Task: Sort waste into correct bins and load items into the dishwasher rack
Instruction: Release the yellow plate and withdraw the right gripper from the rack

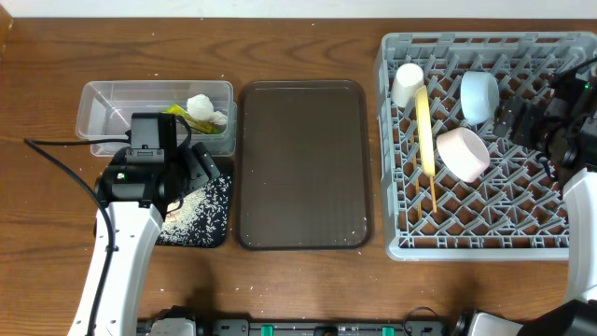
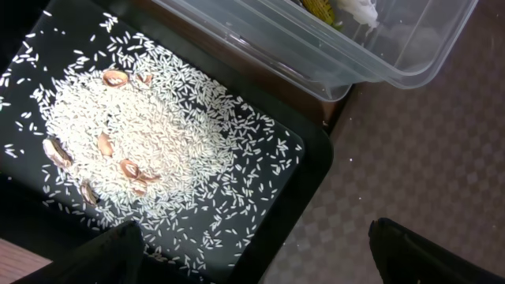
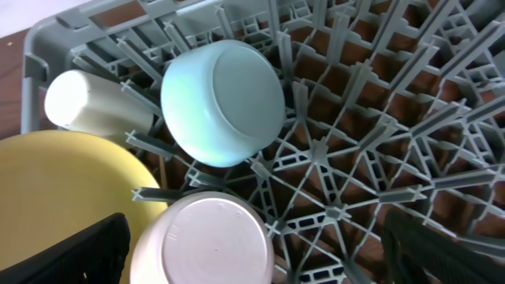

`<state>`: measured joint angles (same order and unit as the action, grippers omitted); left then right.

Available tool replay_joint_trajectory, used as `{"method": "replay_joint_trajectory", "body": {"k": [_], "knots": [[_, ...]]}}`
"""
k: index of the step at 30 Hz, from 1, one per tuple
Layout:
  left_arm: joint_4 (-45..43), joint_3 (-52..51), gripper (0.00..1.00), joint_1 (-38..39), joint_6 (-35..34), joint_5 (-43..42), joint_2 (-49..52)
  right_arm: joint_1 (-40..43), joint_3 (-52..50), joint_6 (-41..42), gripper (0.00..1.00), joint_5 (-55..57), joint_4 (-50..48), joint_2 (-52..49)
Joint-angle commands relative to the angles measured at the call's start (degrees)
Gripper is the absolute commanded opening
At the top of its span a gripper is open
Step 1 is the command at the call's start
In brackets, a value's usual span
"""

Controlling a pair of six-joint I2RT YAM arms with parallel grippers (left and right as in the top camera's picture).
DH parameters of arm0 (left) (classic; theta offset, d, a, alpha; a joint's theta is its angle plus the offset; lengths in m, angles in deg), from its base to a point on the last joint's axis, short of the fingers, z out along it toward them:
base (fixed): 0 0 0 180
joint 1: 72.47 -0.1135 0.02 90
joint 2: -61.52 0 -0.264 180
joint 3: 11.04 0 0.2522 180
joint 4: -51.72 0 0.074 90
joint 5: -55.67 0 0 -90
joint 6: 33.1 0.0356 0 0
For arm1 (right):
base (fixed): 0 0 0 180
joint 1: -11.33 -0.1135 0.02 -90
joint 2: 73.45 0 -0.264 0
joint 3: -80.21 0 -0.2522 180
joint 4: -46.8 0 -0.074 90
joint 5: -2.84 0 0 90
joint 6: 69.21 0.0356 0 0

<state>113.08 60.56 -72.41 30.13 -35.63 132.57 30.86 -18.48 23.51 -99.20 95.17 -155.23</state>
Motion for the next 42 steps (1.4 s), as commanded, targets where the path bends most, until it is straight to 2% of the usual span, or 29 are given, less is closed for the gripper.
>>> {"method": "replay_joint_trajectory", "body": {"k": [1, 23, 33, 42], "knots": [[0.15, 0.57, 0.94, -0.26, 0.04, 0.48, 0.13, -1.29, 1.07, -1.09, 0.99, 0.87, -0.07, 0.2], [0.15, 0.57, 0.94, -0.26, 0.02, 0.48, 0.13, -1.29, 1.03, -1.09, 0.99, 0.87, 0.31, 1.33], [0.15, 0.57, 0.94, -0.26, 0.04, 0.48, 0.13, -4.61, 1.03, -1.09, 0.99, 1.11, 5.51, 19.08], [0.15, 0.57, 0.94, -0.26, 0.04, 0.48, 0.13, -20.83, -0.15, -1.07, 0.99, 3.41, 5.05, 38.03]]}}
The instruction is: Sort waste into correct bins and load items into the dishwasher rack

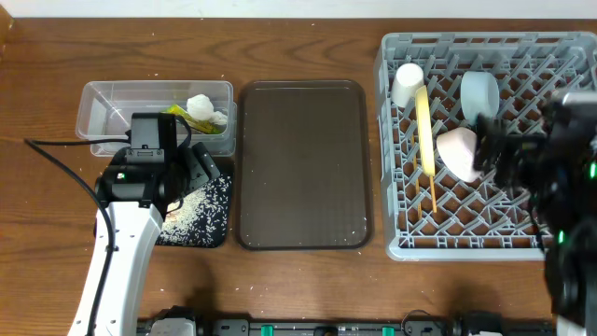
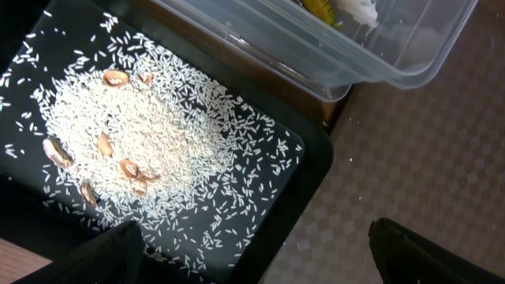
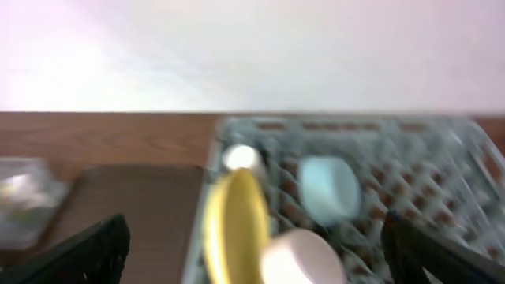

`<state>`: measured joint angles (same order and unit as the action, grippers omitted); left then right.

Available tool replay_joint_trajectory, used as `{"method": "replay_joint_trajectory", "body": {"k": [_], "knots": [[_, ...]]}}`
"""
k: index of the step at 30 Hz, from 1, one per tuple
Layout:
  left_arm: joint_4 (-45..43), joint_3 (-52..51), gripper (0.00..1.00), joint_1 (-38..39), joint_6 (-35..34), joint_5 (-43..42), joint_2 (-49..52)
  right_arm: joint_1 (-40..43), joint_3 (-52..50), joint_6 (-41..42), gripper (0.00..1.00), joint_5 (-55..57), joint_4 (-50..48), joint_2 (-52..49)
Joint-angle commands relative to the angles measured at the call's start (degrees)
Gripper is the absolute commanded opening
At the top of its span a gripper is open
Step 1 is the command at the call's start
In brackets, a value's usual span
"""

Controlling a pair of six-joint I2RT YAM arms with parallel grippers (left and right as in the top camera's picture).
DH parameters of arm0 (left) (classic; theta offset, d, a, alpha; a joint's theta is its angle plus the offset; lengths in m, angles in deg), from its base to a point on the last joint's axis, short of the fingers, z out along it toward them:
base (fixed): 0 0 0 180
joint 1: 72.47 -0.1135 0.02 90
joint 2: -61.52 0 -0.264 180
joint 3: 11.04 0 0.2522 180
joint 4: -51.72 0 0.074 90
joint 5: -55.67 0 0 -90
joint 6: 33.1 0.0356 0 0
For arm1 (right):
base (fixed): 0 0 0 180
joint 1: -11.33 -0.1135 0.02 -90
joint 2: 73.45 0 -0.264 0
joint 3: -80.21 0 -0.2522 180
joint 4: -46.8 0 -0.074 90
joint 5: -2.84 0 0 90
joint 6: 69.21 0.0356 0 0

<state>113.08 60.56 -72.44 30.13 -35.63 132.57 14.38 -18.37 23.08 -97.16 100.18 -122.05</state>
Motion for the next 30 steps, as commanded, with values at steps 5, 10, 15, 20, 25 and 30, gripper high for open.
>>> {"method": "replay_joint_trajectory", "body": {"k": [5, 10, 15, 20, 25, 30], "knots": [[0.15, 0.57, 0.94, -0.24, 0.04, 0.5, 0.13, -9.4, -5.55, -0.61, 0.99, -0.11, -0.04, 16.55], [0.15, 0.57, 0.94, -0.24, 0.04, 0.48, 0.13, -9.53, -16.63, -0.7, 0.99, 0.15, -2.23, 29.55], [0.15, 0.57, 0.94, -0.24, 0.04, 0.5, 0.13, -8.57, -31.52, -0.63, 0.99, 0.7, -14.49, 41.51], [0.15, 0.57, 0.94, -0.24, 0.04, 0.48, 0.13, -7.48, -45.44, -0.61, 0.99, -0.98, -30.18, 47.28], [0.15, 0.57, 0.94, -0.24, 0.04, 0.48, 0.13, -7.45, -56.17, -0.66, 0.99, -0.92, -41.97, 48.3], [0.15, 0.57, 0.94, -0.24, 0.04, 0.48, 0.13, -7.48, -62.58, -0.63, 0.99, -0.94, -44.68, 48.3]]}}
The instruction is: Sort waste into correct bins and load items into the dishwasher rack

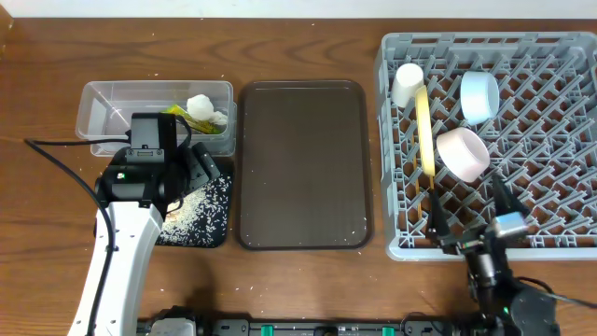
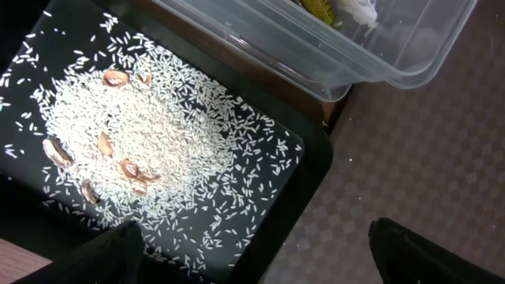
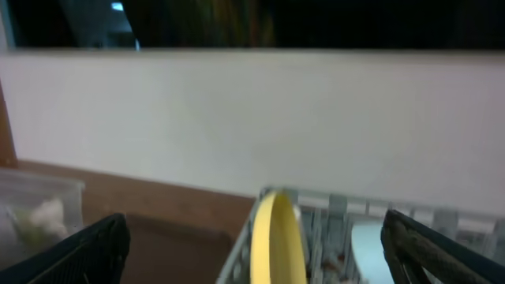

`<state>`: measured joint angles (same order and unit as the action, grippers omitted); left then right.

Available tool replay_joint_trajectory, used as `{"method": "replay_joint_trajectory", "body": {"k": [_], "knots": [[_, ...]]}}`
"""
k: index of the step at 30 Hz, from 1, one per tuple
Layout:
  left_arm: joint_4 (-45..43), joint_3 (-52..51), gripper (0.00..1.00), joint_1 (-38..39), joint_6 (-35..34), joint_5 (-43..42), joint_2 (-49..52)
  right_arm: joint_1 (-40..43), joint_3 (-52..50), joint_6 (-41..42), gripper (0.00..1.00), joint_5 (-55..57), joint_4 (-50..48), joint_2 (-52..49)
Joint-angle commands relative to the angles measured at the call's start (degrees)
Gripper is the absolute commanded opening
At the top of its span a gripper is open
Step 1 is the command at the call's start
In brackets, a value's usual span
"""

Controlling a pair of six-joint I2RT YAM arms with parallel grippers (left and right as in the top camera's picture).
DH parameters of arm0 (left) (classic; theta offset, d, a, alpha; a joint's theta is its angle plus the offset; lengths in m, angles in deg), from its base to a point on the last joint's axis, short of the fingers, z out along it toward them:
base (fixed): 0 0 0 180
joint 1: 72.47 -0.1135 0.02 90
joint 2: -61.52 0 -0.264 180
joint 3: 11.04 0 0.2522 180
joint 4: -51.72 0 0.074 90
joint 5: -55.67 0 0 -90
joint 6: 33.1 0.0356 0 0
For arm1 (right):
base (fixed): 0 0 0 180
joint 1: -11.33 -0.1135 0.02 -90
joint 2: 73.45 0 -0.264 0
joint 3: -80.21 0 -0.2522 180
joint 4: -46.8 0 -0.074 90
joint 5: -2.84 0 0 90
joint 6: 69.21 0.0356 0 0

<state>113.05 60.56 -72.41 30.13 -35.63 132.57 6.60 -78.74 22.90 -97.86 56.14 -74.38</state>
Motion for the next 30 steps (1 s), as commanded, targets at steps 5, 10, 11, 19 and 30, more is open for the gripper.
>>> {"method": "replay_joint_trajectory", "body": {"k": [5, 10, 11, 19, 30], "knots": [[0.17, 0.57, 0.94, -0.26, 0.04, 0.5, 0.13, 0.31, -5.31, -0.46, 0.99, -0.24, -0.66, 0.63], [0.17, 0.57, 0.94, -0.26, 0.04, 0.48, 0.13, 0.02, -7.02, -0.42, 0.99, -0.31, 2.38, 0.63], [0.17, 0.57, 0.94, -0.26, 0.04, 0.48, 0.13, -0.13, -7.02, -0.46, 0.99, -0.28, 3.34, 0.63], [0.17, 0.57, 0.94, -0.26, 0.04, 0.48, 0.13, -0.15, -6.97, -0.48, 0.99, -0.26, 7.67, 0.35], [0.17, 0.57, 0.94, -0.26, 0.04, 0.48, 0.13, -0.15, -6.97, -0.48, 0.99, -0.26, 7.69, 0.33]]}}
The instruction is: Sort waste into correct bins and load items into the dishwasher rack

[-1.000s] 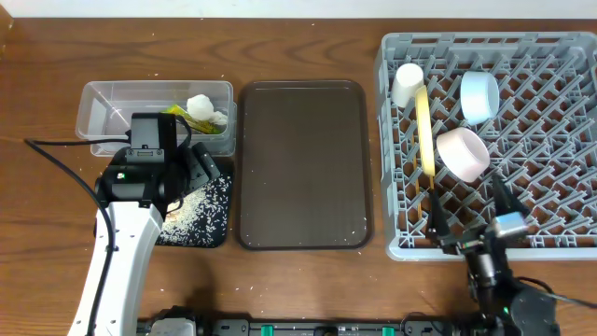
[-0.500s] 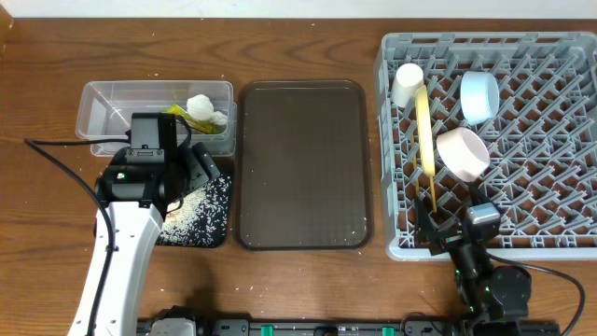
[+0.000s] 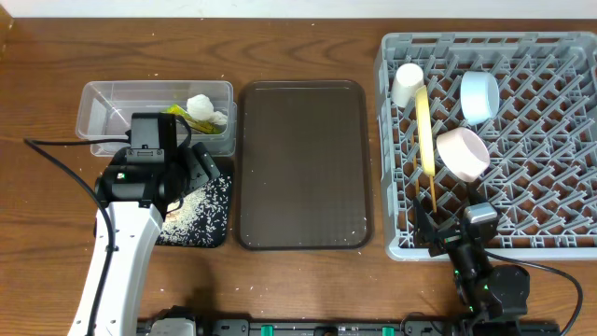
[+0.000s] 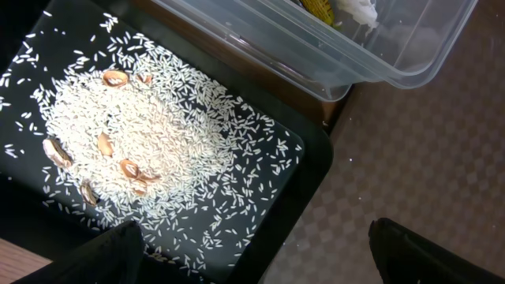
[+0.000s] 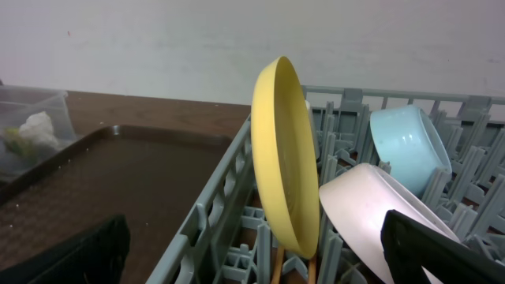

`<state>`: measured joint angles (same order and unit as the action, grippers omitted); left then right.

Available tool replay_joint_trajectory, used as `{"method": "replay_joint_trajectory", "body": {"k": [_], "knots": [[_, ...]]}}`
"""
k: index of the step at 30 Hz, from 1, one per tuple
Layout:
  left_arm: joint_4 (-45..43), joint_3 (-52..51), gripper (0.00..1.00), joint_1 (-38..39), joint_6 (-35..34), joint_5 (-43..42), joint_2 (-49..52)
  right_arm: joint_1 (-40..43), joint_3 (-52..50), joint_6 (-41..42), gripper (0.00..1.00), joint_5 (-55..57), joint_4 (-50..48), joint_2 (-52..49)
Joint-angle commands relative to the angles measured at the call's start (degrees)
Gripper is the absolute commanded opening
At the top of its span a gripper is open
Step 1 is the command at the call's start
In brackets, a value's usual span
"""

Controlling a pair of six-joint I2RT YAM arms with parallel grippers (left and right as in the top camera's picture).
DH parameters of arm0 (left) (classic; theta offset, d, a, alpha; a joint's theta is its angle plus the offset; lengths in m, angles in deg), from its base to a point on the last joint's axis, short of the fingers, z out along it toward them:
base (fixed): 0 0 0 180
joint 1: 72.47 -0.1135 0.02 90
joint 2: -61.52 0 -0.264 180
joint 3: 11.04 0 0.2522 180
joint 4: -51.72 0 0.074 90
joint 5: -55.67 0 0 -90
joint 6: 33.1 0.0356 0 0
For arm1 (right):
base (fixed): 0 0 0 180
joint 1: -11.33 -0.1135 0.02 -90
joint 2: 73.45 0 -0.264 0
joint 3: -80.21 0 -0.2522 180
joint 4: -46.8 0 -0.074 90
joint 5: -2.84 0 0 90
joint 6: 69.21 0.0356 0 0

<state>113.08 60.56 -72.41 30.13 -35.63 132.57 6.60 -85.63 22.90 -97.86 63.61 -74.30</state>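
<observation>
The grey dishwasher rack [image 3: 392, 140] at the right holds a white cup [image 3: 408, 84], an upright yellow plate [image 3: 424, 131], a light blue bowl [image 3: 478, 96], a pale pink bowl [image 3: 464, 154] and chopsticks [image 3: 432, 191]. My right gripper [image 3: 454, 231] sits low at the rack's front edge, open and empty, facing the yellow plate [image 5: 284, 158] and the bowls [image 5: 406, 146]. My left gripper [image 4: 252, 260] hangs open over the black tray [image 4: 316, 181] of spilled rice [image 4: 134, 126] and nut shells, holding nothing.
A clear bin [image 3: 112, 103] with yellow and white scraps stands at the back left, touching the black tray [image 3: 201, 219]. A bare brown serving tray [image 3: 303, 163] lies between the bins and the rack. Crumbs dot the wooden table.
My right gripper has shifted a little left along the rack's front edge and now looks lower, at the rack's contents instead of the wall. The left arm has not moved.
My right gripper was open over the rack's right side, close to the blue and pink bowls. Then it was nearer the rack's front, then at the front edge, and now it sits low there. The left gripper stayed open over the rice tray throughout.
</observation>
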Motion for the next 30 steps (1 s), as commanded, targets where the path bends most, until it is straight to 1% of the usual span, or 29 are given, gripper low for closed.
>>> {"method": "replay_joint_trajectory", "body": {"k": [1, 23, 26, 30], "knots": [[0.15, 0.57, 0.94, -0.26, 0.04, 0.5, 0.13, -0.15, -0.09, -0.48, 0.99, -0.26, 0.22, 0.24], [0.35, 0.42, 0.94, -0.24, 0.15, 0.5, 0.33, -0.17, -0.09, -0.48, 0.99, -0.24, 0.22, 0.09], [0.35, -0.7, 0.94, -0.26, 0.15, 0.5, -2.36, -0.15, -0.09, -0.48, 0.99, -0.24, 0.22, 0.09], [0.31, -5.07, 0.94, -0.24, -0.33, 0.46, -9.77, -0.17, -0.09, -0.48, 0.99, -0.24, 0.22, 0.09]]}}
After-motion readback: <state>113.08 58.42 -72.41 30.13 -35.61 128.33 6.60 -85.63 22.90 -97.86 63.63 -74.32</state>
